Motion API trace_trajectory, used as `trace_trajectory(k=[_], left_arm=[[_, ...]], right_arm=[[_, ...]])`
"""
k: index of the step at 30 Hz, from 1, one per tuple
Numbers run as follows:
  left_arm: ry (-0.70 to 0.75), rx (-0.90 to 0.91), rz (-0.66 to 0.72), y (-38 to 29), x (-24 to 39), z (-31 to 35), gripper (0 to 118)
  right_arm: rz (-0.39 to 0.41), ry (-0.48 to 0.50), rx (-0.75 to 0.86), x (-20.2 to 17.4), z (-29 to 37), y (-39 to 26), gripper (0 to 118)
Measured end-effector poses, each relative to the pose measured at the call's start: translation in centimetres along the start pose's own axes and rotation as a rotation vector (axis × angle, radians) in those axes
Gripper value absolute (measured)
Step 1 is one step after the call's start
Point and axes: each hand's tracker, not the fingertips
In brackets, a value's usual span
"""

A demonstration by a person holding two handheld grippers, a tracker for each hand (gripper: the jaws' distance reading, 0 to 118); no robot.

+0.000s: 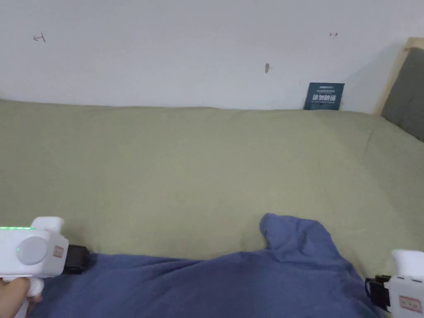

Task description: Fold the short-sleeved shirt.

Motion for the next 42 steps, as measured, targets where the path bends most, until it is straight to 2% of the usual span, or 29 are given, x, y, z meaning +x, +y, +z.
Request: trace_trajectory(k=[1, 2, 3, 5, 6, 7, 8, 9, 11, 12, 14, 17, 18, 19, 20, 21, 22, 23, 27, 32, 42], left_arm=[[-0.056, 0.01, 0.01, -0.1, 0.1, 0.6, 73], [-0.039, 0.019, 0.011, -0.2, 0.2, 1.2, 53], [-0.031, 0.034, -0.006, 0.0, 0.3, 1.6, 2], [-0.052, 0.043, -0.014, -0.1, 0.7, 2.0, 2], [-0.046, 0.031, -0.026, -0.1, 0.9, 2.0, 2], [-0.048, 0.034, -0.034, 0.1, 0.6, 1.7, 2], [-0.043, 0.033, -0.035, 0.1, 0.6, 1.6, 2], [-0.047, 0.03, -0.029, 0.1, 0.6, 1.6, 2], [-0.054, 0.025, -0.012, 0.2, 0.3, 1.3, 2], [-0.057, 0.023, -0.007, 0.2, 0.3, 1.3, 2], [-0.058, 0.021, -0.007, 0.2, 0.3, 1.2, 2], [-0.059, 0.021, -0.012, 0.2, 0.1, 0.9, 2], [-0.06, 0.022, -0.011, 0.3, 0.0, 1.0, 2], [-0.062, 0.024, -0.011, 0.3, -0.1, 1.0, 2], [-0.064, 0.027, -0.01, 0.2, -0.3, 1.3, 2], [-0.065, 0.033, -0.009, 0.2, -0.4, 1.6, 2], [-0.07, 0.037, -0.009, 0.2, -0.6, 2.0, 2], [-0.075, 0.049, -0.006, 0.1, -0.7, 2.6, 2], [-0.093, 0.104, 0.021, -0.4, -1.8, 6.3, 2], [-0.129, 0.184, 0.034, -2.8, -3.8, 12.2, 2], [-0.178, 0.295, 0.062, -13.6, -6.4, 21.3, 2]], right_arm=[[0.002, -0.002, -0.004, 0.1, -0.5, 0.4, 0], [0.002, -0.002, -0.003, 0.1, -0.8, 0.8, 0], [0.003, 0.0, -0.005, 0.2, -1.1, 1.3, 0], [0.006, 0.003, -0.009, 0.0, -1.9, 2.3, 1], [0.005, 0.006, -0.013, 0.0, -2.4, 2.7, 17], [0.003, 0.011, -0.02, 0.0, -2.9, 3.2, 52], [0.002, 0.019, -0.033, 0.0, -3.6, 3.7, 91], [-0.003, 0.026, -0.07, -0.1, -4.5, 4.1, 118], [0.003, 0.028, -0.097, -0.4, -6.1, 4.4, 109], [0.02, 0.028, -0.092, -0.6, -6.9, 4.6, 109], [0.064, -0.036, -0.15, -0.5, -9.3, 4.8, 108], [0.07, -0.037, -0.19, -0.5, -10.7, 4.9, 95], [0.05, 0.0, -0.186, -0.2, -10.5, 4.9, 95], [0.04, -0.011, -0.166, -0.1, -9.8, 4.9, 91], [0.051, -0.002, -0.151, -0.1, -9.0, 5.1, 78], [0.063, 0.024, -0.111, 0.0, -8.0, 5.3, 37], [0.067, 0.052, -0.094, 0.0, -7.4, 5.3, 2], [0.071, 0.029, -0.058, 0.0, -6.3, 5.1, 1], [0.073, 0.051, -0.018, -0.3, -2.0, 5.6, 1], [0.025, 0.107, 0.068, 0.3, 5.1, 4.9, 1], [0.047, 0.141, 0.168, -0.2, 17.3, -4.7, 1]])
